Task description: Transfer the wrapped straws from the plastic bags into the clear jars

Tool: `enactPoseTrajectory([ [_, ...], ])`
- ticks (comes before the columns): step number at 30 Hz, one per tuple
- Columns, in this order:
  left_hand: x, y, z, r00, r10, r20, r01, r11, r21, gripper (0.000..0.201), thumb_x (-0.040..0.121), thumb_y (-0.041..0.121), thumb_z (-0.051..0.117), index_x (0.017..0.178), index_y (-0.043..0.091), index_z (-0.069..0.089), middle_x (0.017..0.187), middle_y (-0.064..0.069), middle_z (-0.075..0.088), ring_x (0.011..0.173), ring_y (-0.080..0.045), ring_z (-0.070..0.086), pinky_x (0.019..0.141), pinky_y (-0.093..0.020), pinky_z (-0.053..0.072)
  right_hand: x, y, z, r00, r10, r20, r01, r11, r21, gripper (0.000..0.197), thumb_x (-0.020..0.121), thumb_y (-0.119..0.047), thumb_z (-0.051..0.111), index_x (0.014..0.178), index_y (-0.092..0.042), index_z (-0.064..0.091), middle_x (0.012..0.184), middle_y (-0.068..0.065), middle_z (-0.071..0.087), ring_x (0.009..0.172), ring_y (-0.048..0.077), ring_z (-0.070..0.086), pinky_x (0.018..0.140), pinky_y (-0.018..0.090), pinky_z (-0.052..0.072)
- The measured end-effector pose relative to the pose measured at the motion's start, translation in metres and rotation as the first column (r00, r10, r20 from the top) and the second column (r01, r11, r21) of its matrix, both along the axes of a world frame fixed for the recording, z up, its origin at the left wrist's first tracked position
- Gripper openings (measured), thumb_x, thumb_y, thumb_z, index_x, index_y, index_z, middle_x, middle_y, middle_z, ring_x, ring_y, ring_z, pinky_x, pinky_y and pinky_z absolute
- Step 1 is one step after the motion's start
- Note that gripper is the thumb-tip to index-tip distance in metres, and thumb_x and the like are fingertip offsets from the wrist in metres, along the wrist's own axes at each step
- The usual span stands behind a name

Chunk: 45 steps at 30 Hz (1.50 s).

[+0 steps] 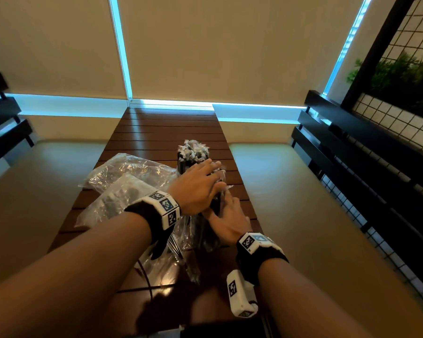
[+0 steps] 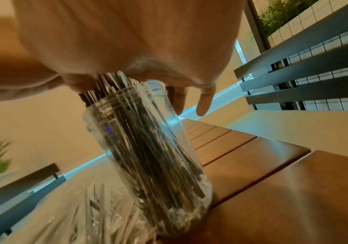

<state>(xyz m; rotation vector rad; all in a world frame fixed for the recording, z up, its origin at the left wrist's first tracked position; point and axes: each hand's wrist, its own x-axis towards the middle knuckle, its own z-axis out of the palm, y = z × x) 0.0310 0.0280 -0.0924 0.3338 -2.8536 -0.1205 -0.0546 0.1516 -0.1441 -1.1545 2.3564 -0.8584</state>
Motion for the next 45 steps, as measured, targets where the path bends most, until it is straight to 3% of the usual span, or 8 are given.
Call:
enactPoseTrajectory([
  [9, -0.002, 0.016, 0.025, 0.974, 0.069, -0.216, 0.014, 0.933, 0.360, 0.068, 0.097, 0.063, 0.023, 0.157, 0.031, 0.017, 0.159, -0.001, 0.029, 0.142, -0.016, 0.034, 0.112, -0.037, 0.029, 0.001, -0.016, 0.014, 0.996, -0.081, 0.024, 0.083, 0.992, -0.094, 0.122, 0.054, -0.079, 0.065, 0.151, -0.026, 0.012, 0.143, 0.001, 0.036, 0.132, 0.029, 0.042, 0.104, 0.056, 0.038],
  [18, 0.017, -0.011, 0.034, 0.792, 0.456, -0.407, -0.161, 0.798, 0.581, 0.025, 0.104, 0.034, 0.039, 0.106, 0.017, 0.058, 0.109, -0.004, 0.058, 0.093, -0.014, 0.053, 0.078, -0.024, 0.041, 0.008, -0.022, 0.064, 0.975, -0.145, -0.168, 0.080, 0.936, -0.343, 0.134, 0.051, -0.090, 0.062, 0.154, -0.030, 0.002, 0.157, 0.002, 0.014, 0.144, 0.027, 0.023, 0.112, 0.055, 0.028],
  [22, 0.047, -0.031, 0.018, 0.700, 0.644, -0.308, -0.266, 0.636, 0.725, 0.033, 0.099, 0.038, 0.044, 0.090, 0.011, 0.062, 0.086, -0.009, 0.068, 0.081, -0.029, 0.065, 0.075, -0.045, 0.056, 0.018, -0.020, 0.084, 0.909, -0.208, -0.361, 0.012, 0.879, -0.477, 0.103, 0.064, -0.085, 0.054, 0.146, -0.029, 0.028, 0.146, 0.002, 0.030, 0.132, 0.023, 0.034, 0.107, 0.044, 0.029],
  [24, 0.067, -0.036, -0.005, 0.801, 0.597, -0.046, -0.464, 0.668, 0.582, 0.032, 0.093, 0.045, 0.057, 0.086, 0.014, 0.060, 0.079, -0.003, 0.065, 0.075, -0.023, 0.063, 0.071, -0.036, 0.053, 0.031, -0.021, 0.090, 0.810, -0.199, -0.551, -0.141, 0.847, -0.512, 0.058, 0.078, -0.061, 0.058, 0.122, -0.024, 0.052, 0.122, 0.000, 0.048, 0.109, 0.019, 0.045, 0.093, 0.038, 0.037],
  [29, 0.095, -0.031, -0.066, 0.724, 0.485, 0.491, -0.612, 0.780, 0.131, 0.083, 0.052, 0.093, 0.057, 0.099, 0.024, 0.052, 0.109, -0.001, 0.055, 0.092, -0.020, 0.058, 0.083, -0.038, 0.053, 0.070, -0.031, 0.067, 0.653, 0.238, -0.719, -0.472, 0.870, -0.141, 0.007, 0.088, -0.021, 0.060, 0.085, -0.014, 0.058, 0.078, 0.001, 0.055, 0.070, 0.020, 0.052, 0.059, 0.033, 0.044],
  [34, 0.095, -0.031, -0.083, 0.749, 0.451, 0.485, -0.572, 0.810, 0.128, 0.042, 0.076, 0.051, 0.059, 0.110, 0.025, 0.057, 0.118, -0.008, 0.050, 0.111, -0.031, 0.056, 0.088, -0.045, 0.053, 0.091, -0.041, 0.045, 0.618, 0.579, -0.531, -0.437, 0.815, 0.380, 0.020, 0.095, -0.012, 0.049, 0.109, -0.006, 0.063, 0.110, 0.015, 0.064, 0.100, 0.036, 0.064, 0.077, 0.040, 0.050],
  [39, 0.108, -0.046, -0.060, 0.837, 0.425, 0.346, -0.547, 0.684, 0.483, 0.027, 0.084, 0.014, 0.057, 0.059, 0.015, 0.048, 0.061, -0.003, 0.049, 0.057, -0.015, 0.047, 0.051, -0.023, 0.036, 0.096, -0.060, 0.005, 0.822, 0.489, -0.293, -0.297, 0.806, 0.512, 0.030, 0.095, -0.011, 0.049, 0.122, -0.001, 0.059, 0.124, 0.023, 0.059, 0.115, 0.039, 0.058, 0.092, 0.040, 0.049],
  [45, 0.133, -0.056, -0.065, 0.866, 0.415, 0.279, -0.487, 0.576, 0.656, 0.026, 0.067, 0.018, 0.055, 0.072, -0.006, 0.060, 0.069, -0.012, 0.052, 0.064, -0.020, 0.044, 0.058, -0.028, 0.033, 0.105, -0.088, -0.038, 0.963, 0.247, -0.107, -0.187, 0.899, 0.395, 0.047, 0.097, -0.045, 0.051, 0.121, -0.006, 0.061, 0.126, 0.017, 0.062, 0.115, 0.034, 0.058, 0.093, 0.036, 0.048],
])
